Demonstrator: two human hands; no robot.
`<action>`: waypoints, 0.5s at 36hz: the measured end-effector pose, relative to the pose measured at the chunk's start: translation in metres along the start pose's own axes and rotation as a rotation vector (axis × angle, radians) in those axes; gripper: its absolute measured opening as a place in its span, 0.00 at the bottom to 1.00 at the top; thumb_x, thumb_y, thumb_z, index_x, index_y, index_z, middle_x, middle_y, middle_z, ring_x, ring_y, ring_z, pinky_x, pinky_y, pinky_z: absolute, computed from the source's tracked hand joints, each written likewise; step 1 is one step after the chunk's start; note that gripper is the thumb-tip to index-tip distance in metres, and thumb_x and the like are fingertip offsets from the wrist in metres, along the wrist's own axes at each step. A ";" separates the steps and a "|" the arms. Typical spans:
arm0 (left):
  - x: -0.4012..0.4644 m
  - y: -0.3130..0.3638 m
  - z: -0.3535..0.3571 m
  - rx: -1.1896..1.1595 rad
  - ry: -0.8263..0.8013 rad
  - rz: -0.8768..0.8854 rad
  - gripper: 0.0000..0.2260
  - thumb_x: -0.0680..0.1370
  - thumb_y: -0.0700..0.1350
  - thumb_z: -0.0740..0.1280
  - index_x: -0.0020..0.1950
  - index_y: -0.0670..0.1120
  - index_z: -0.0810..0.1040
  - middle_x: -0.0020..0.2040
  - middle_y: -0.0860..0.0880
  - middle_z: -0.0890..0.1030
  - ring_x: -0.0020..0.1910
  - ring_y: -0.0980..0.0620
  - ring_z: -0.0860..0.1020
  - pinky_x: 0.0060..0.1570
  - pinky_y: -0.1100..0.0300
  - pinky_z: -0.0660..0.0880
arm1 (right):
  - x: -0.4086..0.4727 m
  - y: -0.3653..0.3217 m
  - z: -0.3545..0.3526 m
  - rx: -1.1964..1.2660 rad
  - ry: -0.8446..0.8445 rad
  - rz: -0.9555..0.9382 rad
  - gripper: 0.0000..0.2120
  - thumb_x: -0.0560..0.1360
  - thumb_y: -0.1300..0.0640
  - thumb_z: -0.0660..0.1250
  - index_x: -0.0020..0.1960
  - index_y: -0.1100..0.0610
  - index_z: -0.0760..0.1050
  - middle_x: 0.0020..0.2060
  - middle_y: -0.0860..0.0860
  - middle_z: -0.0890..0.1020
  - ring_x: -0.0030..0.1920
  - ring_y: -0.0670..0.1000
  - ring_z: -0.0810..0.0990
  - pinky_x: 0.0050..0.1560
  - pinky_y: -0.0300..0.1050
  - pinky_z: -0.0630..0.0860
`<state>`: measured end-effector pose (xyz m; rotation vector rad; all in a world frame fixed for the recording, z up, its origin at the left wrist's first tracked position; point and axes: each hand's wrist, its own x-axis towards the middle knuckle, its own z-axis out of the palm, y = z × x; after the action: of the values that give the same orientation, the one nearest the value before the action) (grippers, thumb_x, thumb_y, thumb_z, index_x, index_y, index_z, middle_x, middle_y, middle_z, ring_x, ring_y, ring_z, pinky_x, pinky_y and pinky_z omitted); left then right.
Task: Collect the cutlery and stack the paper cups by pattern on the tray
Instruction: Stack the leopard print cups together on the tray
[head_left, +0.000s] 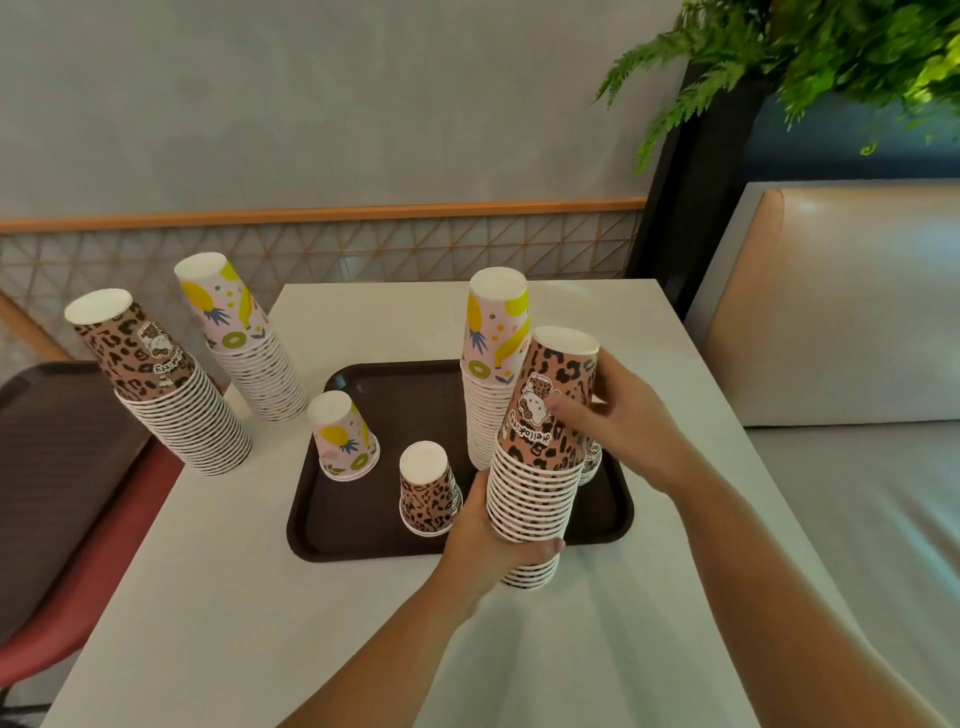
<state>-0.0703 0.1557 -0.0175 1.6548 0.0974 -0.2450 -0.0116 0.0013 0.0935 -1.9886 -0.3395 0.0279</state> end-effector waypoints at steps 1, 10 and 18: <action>0.000 0.000 0.000 -0.001 -0.001 0.000 0.39 0.59 0.43 0.82 0.64 0.59 0.67 0.60 0.58 0.77 0.61 0.59 0.74 0.61 0.57 0.72 | -0.001 0.000 0.001 -0.013 -0.010 0.009 0.29 0.68 0.46 0.71 0.66 0.49 0.67 0.56 0.42 0.78 0.55 0.41 0.77 0.52 0.34 0.74; -0.002 0.002 0.002 -0.022 -0.019 0.001 0.40 0.58 0.44 0.82 0.65 0.56 0.69 0.59 0.58 0.78 0.60 0.60 0.75 0.58 0.60 0.73 | -0.002 -0.008 -0.002 0.030 0.163 -0.008 0.20 0.69 0.49 0.71 0.59 0.48 0.71 0.50 0.41 0.80 0.51 0.39 0.78 0.48 0.34 0.74; -0.007 0.003 0.001 -0.015 -0.018 -0.007 0.37 0.61 0.40 0.81 0.63 0.58 0.68 0.58 0.60 0.78 0.56 0.66 0.75 0.49 0.69 0.74 | 0.005 -0.018 -0.012 0.258 0.284 0.012 0.19 0.66 0.43 0.70 0.54 0.50 0.74 0.51 0.48 0.82 0.52 0.47 0.81 0.55 0.50 0.78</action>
<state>-0.0765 0.1548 -0.0137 1.6374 0.0917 -0.2641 -0.0088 -0.0014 0.1151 -1.7100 -0.1324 -0.1928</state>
